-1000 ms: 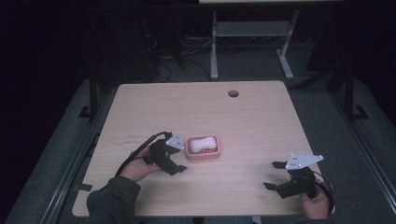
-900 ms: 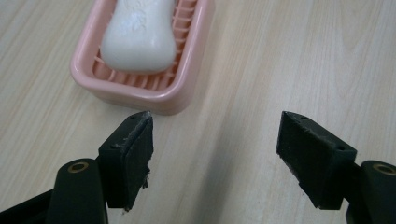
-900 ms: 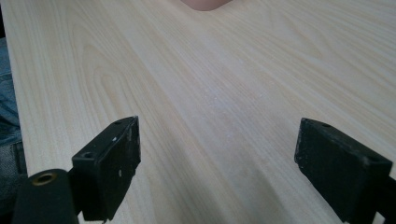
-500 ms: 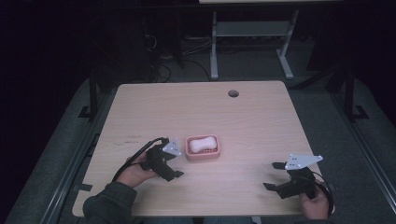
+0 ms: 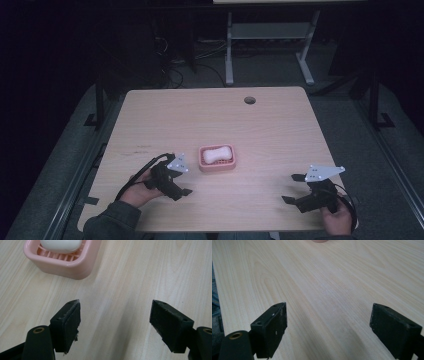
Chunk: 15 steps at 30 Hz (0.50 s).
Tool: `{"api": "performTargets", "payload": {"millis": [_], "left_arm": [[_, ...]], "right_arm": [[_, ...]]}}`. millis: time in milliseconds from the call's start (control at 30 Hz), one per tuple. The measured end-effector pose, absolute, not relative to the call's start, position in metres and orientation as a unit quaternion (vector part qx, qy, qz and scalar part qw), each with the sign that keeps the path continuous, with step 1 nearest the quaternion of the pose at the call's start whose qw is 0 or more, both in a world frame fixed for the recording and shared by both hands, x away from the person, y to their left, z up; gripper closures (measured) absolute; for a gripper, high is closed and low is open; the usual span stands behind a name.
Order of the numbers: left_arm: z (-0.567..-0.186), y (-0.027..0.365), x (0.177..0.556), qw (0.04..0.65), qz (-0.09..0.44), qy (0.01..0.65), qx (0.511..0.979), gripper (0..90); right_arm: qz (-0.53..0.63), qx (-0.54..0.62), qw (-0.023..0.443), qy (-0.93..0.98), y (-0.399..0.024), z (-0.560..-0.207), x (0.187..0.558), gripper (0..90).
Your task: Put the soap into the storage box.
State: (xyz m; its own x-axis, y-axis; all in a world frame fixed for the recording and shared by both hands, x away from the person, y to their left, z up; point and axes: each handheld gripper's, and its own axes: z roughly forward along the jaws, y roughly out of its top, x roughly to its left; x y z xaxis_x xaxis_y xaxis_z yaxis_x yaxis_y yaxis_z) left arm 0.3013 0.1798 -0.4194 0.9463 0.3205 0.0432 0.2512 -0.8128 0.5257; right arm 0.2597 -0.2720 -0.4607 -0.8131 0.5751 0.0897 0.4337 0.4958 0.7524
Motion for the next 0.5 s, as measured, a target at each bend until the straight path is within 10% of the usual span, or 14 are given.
{"api": "performTargets", "payload": {"millis": [500], "left_arm": [[-0.427, 0.199, 0.276, 0.261, 0.078, 0.168, 0.947, 24.4]], "right_arm": [[0.409, 0.293, 0.089, 0.86, -0.275, -0.459, 0.259, 14.1]]}}
